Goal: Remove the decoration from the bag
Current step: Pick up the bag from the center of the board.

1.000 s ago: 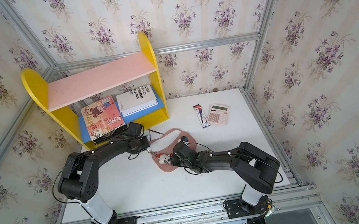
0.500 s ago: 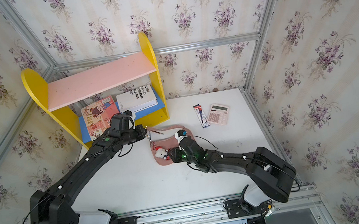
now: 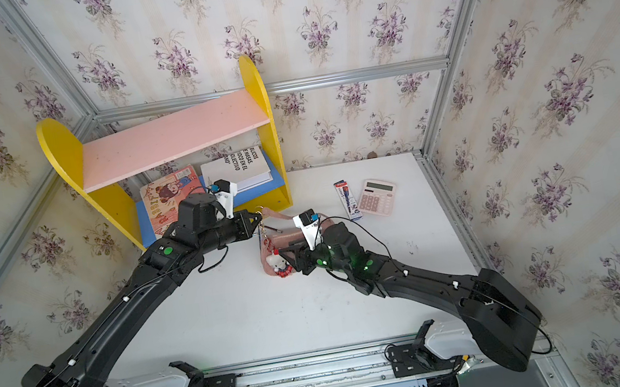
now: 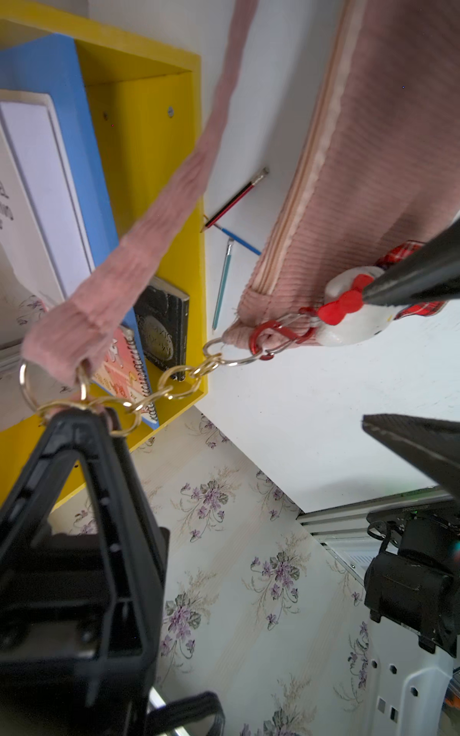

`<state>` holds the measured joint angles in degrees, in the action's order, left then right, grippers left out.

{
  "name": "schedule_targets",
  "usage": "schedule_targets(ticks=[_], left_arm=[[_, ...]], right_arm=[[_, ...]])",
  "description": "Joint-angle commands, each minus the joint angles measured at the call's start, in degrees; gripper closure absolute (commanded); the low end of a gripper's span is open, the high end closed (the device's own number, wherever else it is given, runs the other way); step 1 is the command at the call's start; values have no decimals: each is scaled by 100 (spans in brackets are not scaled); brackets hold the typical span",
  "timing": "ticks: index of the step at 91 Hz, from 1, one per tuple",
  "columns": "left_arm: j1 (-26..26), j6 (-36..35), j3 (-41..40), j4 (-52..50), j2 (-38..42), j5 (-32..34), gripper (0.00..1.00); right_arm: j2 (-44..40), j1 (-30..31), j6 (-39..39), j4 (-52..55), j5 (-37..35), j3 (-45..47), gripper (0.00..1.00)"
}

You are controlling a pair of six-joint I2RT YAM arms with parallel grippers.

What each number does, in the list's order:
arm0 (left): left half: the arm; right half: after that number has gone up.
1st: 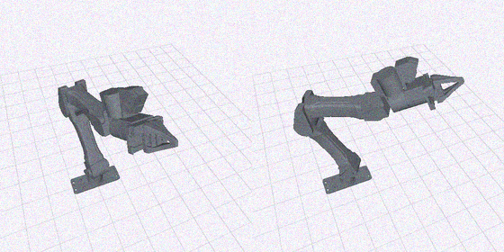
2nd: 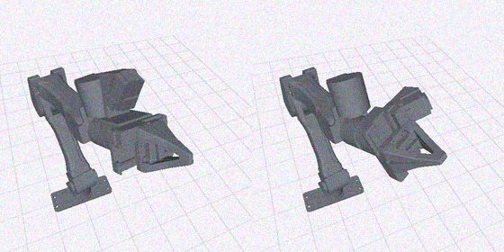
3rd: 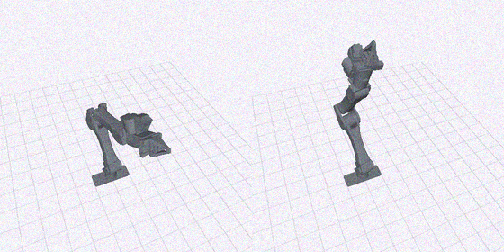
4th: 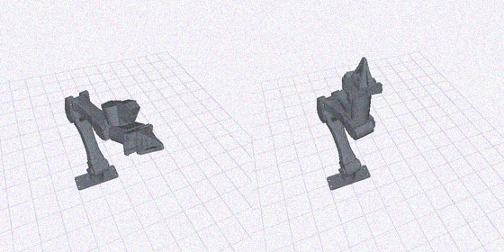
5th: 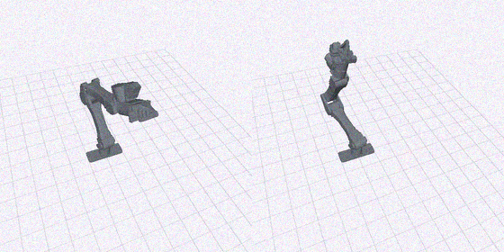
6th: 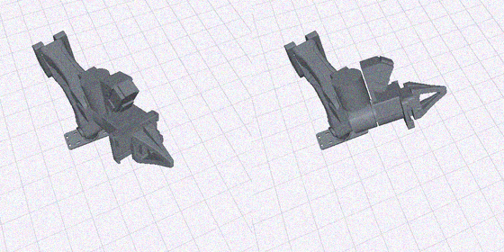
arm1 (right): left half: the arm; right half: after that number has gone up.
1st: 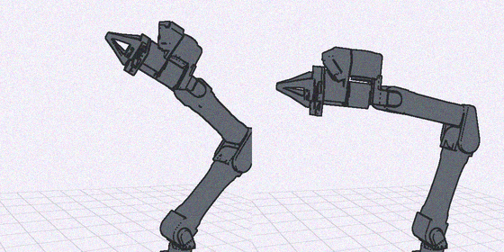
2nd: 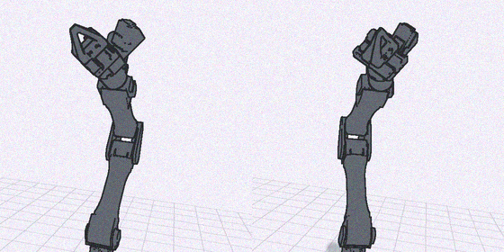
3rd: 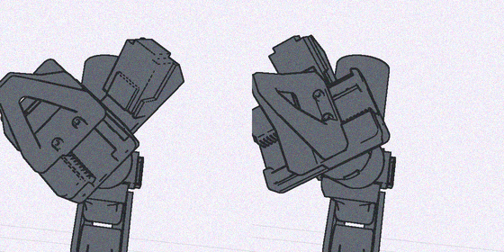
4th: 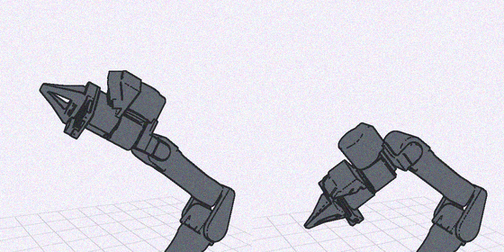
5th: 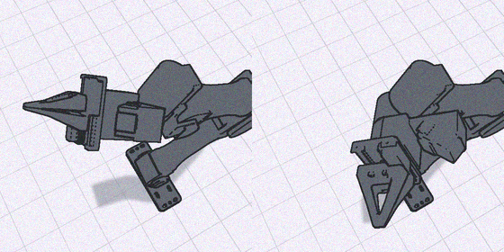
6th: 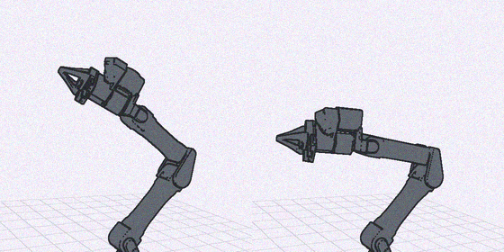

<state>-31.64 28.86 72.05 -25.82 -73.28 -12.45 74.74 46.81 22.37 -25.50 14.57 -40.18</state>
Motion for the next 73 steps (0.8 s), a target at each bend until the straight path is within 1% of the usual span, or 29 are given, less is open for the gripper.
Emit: schedule_targets(ticks=[1, 20, 36, 44, 53, 62, 69, 73], left_arm=[[-97, 48, 72, 8, 69, 15, 97], [-251, 184, 107, -51, 136, 110, 97], [-324, 244, 125, -97, 153, 128, 97], [-334, 277, 125, -111, 156, 146, 97], [-345, 316, 121, -116, 169, 138, 97], [-352, 343, 108, -115, 172, 122, 96], [-356, 370, 116, -109, 186, 97, 95], [-352, 402, 104, -93, 217, 75, 92]], right_arm=[[186, 10, -269, -621, 137, -209, 47], [636, 95, -412, -823, 38, -617, 46], [946, 107, -418, -854, -115, -886, 51], [1062, 109, -405, -868, -149, -963, 58], [1110, 109, -342, -927, -162, -984, 74], [1110, 109, -306, -891, -90, -1017, 86], [1055, 109, -268, -823, -46, -1009, 93], [1018, 107, -256, -760, -34, -1010, 96]])
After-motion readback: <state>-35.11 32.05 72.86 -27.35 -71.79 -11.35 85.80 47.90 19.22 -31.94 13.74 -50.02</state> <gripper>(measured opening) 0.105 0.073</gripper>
